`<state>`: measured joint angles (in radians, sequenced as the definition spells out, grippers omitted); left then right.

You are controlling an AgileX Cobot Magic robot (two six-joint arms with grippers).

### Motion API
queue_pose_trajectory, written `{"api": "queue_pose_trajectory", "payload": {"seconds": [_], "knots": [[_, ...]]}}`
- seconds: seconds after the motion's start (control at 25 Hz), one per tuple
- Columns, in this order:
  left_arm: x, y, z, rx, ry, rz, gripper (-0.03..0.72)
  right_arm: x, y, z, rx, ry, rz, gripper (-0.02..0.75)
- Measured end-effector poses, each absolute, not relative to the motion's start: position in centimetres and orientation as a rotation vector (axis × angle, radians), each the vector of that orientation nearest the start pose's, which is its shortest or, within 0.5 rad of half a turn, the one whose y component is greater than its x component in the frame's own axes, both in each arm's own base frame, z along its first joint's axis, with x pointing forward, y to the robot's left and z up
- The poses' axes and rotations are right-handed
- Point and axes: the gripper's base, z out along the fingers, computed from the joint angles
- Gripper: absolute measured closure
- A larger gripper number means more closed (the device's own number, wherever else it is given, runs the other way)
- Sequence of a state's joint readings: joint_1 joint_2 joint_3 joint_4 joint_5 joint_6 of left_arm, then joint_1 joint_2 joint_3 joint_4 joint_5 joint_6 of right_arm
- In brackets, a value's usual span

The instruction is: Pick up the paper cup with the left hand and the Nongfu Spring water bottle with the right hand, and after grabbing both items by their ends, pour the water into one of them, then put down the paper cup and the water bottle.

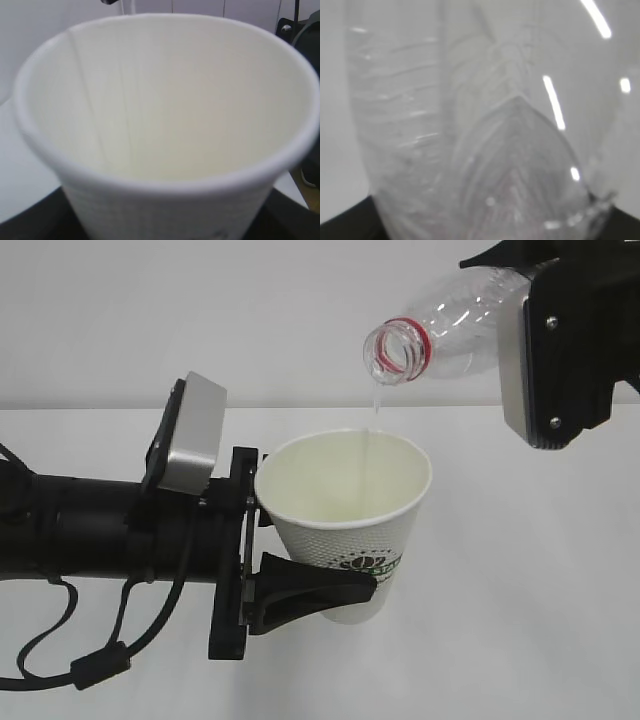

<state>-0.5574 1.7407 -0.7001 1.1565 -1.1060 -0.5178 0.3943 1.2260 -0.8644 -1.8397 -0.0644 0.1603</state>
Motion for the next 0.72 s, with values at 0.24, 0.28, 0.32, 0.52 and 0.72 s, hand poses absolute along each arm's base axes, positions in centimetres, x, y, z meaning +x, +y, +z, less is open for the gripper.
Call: {"api": "queue_pose_trajectory", "payload": {"seconds": [0.24, 0.28, 0.32, 0.52, 0.72], "knots": [[21.46, -22.15, 18.87, 1.321, 1.305, -1.072, 0.169, 25.2, 11.09, 32.9, -1.698, 0.951, -0.819, 0.268], [21.46, -22.15, 18.87, 1.321, 1.305, -1.072, 0.169, 25.2, 11.09, 32.9, -1.698, 0.951, -0.819, 0.267], [21.46, -22.15, 18.87, 1.321, 1.305, -1.072, 0.169, 25.2, 11.09, 32.9, -1.698, 0.951, -0.819, 0.267], [21.46, -22.15, 18.87, 1.321, 1.305, -1.072, 0.171, 25.2, 11.09, 32.9, -1.698, 0.951, -0.819, 0.267], [21.46, -22.15, 18.87, 1.321, 1.305, -1.072, 0.171, 25.2, 11.09, 32.9, -1.698, 0.951, -0.819, 0.268]]}}
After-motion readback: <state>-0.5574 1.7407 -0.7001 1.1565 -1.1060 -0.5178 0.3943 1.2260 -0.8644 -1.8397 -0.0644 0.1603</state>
